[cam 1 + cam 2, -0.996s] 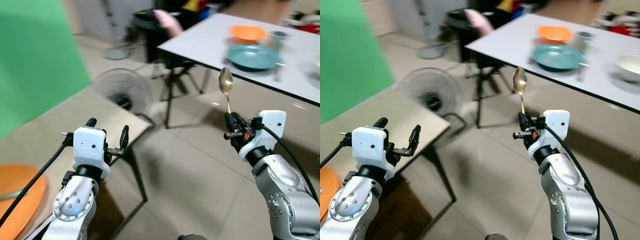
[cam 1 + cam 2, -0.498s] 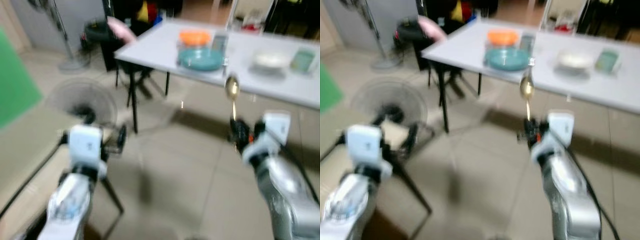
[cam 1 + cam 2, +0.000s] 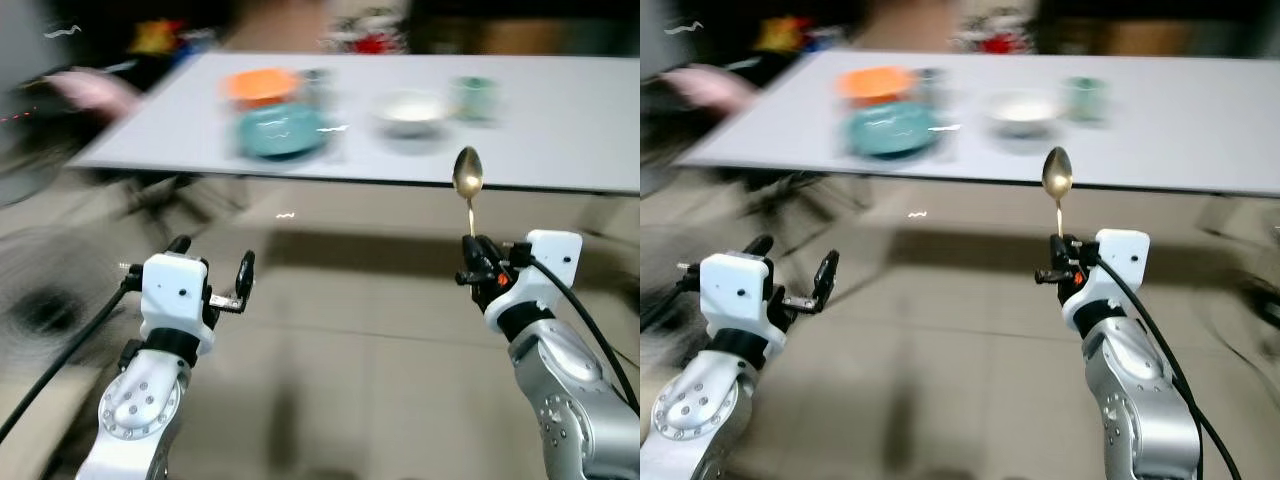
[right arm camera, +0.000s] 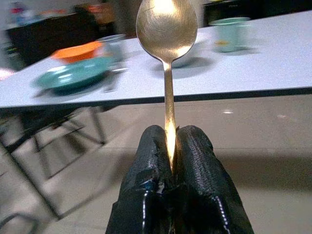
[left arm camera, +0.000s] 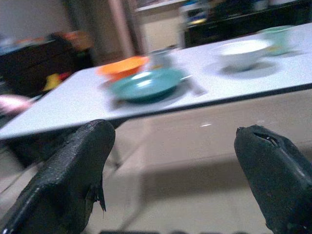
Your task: Setting the table
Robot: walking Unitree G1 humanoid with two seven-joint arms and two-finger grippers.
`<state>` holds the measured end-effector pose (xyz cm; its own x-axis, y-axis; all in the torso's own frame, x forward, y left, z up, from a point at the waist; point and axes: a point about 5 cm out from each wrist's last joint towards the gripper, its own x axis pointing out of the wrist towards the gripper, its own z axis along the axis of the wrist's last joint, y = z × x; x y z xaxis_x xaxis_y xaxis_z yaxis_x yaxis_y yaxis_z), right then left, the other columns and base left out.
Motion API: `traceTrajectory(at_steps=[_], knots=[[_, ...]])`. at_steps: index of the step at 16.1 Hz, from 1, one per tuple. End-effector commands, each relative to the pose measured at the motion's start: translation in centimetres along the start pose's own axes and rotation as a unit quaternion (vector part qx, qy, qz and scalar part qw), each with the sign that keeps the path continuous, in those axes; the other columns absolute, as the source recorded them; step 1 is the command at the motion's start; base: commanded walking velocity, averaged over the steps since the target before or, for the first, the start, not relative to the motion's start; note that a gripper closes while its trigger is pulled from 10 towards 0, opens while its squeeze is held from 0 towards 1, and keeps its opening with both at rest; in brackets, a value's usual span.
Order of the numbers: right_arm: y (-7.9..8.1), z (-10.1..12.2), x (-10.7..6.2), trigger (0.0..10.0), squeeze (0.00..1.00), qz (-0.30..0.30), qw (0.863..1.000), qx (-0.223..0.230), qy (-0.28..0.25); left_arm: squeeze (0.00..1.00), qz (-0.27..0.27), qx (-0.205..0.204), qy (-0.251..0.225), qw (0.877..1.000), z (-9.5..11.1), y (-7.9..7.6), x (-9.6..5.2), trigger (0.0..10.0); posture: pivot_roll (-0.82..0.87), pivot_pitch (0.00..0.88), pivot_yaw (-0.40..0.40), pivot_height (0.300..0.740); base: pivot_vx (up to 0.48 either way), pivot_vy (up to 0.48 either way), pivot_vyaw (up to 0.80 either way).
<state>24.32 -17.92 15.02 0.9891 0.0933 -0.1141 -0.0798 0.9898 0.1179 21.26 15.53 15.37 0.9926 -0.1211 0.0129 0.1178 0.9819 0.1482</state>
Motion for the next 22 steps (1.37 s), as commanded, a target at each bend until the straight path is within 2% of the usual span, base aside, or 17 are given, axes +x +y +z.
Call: traceTrajectory(at_steps=[1, 4, 9, 22], knots=[[-0.1, 0.5, -0.1, 10.0, 0.00, -0.002, 1.000, 0.000, -0.009, 0.00, -0.011, -0.003, -0.003, 1.000, 0.1, -0.4, 0.1, 10.0, -0.12, 0.000, 0.059, 0.740, 0.311, 0.000, -0.80], [-0.1, 0.6, 0.1, 10.0, 0.00, 0.002, 1.000, -0.008, -0.006, 0.00, -0.011, -0.003, -0.004, 1.000, 0.1, -0.3, 0.2, 10.0, -0.12, 0.000, 0.058, 0.740, 0.310, 0.000, -0.80], [0.2, 0.7, 1.2, 10.0, 0.00, 0.020, 0.999, -0.024, 0.011, 0.00, -0.009, -0.005, -0.005, 1.000, 0.1, -0.3, 0.5, 10.0, -0.12, 0.000, 0.059, 0.740, 0.311, 0.000, 0.00], [0.9, 1.0, 1.8, 10.0, 0.00, 0.045, 0.998, -0.041, 0.025, 0.00, -0.013, -0.007, -0.005, 1.000, 0.0, -0.3, 0.7, 10.0, -0.13, 0.000, 0.061, 0.740, 0.335, 0.000, 0.00]])
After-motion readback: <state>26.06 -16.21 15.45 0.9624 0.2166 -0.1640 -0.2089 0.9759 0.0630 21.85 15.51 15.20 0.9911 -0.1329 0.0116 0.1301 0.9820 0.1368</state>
